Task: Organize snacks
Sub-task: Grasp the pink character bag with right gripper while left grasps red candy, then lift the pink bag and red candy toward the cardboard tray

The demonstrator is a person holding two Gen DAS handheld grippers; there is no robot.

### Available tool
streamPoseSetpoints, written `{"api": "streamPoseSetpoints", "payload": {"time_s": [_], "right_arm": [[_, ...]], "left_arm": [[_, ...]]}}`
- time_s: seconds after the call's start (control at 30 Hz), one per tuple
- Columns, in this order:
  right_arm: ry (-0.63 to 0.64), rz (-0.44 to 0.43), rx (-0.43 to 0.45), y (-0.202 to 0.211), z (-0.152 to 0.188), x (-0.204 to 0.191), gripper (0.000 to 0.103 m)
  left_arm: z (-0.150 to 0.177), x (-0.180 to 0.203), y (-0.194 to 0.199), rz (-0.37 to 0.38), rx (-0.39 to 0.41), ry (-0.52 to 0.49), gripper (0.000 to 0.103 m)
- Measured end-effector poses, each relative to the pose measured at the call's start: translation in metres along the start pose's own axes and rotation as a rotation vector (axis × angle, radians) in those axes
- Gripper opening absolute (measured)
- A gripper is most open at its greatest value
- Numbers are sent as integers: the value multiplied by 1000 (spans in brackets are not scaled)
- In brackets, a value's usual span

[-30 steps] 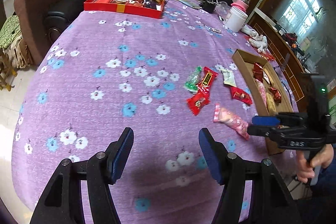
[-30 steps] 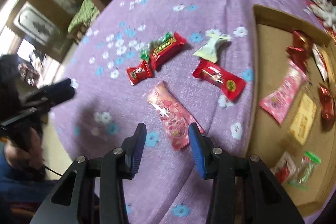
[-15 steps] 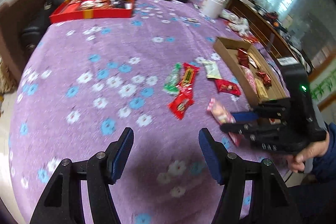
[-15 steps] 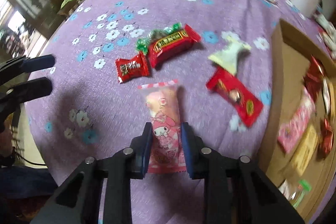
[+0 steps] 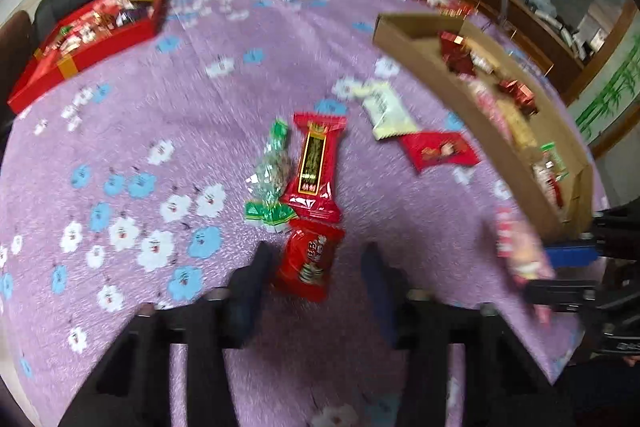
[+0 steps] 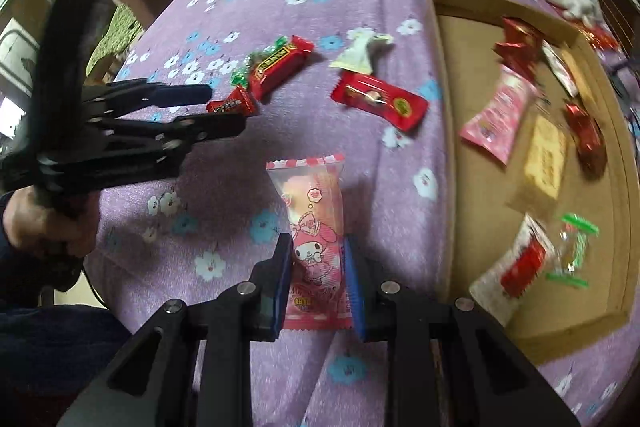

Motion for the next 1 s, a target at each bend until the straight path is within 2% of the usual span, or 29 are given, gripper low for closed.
{"api": "streamPoseSetpoints", "payload": {"time_s": [0.07, 0.13, 0.3, 0.43, 0.73, 1.0], "right_arm": [[-13, 1, 4, 2, 1, 3, 24], [-27, 5, 6, 2, 1, 5, 24], [-37, -12, 4, -1, -1, 4, 24], [-19, -34, -14, -9, -2, -3, 24], [44, -71, -25, -18, -11, -19, 24], [46, -85, -8, -11, -14, -12, 24]], "left_arm": [[-2, 1, -2, -15, 9, -12, 28], [-2, 0, -1, -34, 15, -2, 23], [16, 5, 11, -23, 23, 65, 22], [27, 14, 23, -37, 40, 71, 22], [27, 16, 41, -89, 76, 75, 22], [19, 27, 46, -77, 86, 82, 22]]}}
Point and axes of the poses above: each gripper's, at about its wrist camera, not at the fingertips, and y roughly against the way its jaws point, x to its right, z to its underside, the point moved 7 cm from there along -y, roughly the way its jaws point, and after that the axes turned 8 degrees about x, right-handed, at the moved point
